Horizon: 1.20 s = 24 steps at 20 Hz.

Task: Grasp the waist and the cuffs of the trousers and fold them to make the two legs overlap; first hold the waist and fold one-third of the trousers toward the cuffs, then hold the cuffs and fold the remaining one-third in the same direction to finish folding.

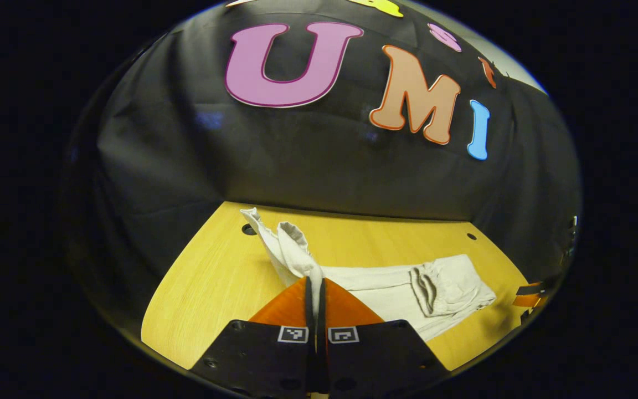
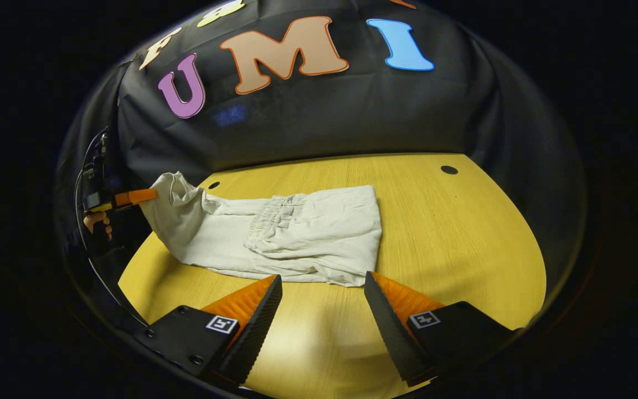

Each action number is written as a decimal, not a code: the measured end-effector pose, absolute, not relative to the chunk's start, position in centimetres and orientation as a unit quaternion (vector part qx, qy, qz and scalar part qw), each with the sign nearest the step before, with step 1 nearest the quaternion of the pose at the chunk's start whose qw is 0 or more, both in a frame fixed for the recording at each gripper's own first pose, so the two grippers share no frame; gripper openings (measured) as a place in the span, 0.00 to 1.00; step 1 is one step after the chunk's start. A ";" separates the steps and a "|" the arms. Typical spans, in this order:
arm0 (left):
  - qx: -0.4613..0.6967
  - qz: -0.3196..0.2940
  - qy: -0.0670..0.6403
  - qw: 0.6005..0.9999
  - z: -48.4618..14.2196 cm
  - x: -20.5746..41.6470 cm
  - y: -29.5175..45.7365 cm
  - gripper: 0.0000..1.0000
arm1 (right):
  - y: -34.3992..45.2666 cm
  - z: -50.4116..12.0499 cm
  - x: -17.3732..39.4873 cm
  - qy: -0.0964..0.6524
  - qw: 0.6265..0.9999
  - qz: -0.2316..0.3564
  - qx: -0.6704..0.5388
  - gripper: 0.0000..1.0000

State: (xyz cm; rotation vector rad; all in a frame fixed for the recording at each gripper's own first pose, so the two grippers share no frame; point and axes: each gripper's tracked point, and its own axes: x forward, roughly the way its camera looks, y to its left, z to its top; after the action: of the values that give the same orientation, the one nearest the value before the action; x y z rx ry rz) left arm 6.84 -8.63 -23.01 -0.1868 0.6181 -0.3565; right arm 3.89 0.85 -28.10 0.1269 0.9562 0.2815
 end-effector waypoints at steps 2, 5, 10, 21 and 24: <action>-0.087 -0.186 0.295 0.933 -21.8 6.8 -10.5 0.00 | -0.2 -27.9 3.9 0.455 0.878 0.131 0.067 0.91; -0.079 -0.208 0.286 0.932 -20.2 6.9 -13.5 0.00 | -1.8 -27.6 4.0 0.450 0.881 0.127 0.073 0.91; -0.077 -0.240 0.273 0.928 -18.3 7.1 -19.1 0.00 | -4.5 -27.3 4.2 0.446 0.883 0.121 0.078 0.91; -0.065 -0.306 0.271 0.910 -17.2 6.6 -30.7 0.00 | -10.2 -27.1 4.1 0.444 0.886 0.103 0.088 0.91; -0.063 -0.323 0.271 0.905 -17.1 6.3 -33.8 0.00 | -11.2 -27.2 3.8 0.445 0.886 0.099 0.089 0.91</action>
State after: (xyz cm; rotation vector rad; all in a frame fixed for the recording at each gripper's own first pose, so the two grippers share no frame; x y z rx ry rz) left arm 6.28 -33.81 -17.06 -0.1305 0.5601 -0.6664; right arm 3.75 -11.24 -27.21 0.1850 0.9257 0.2060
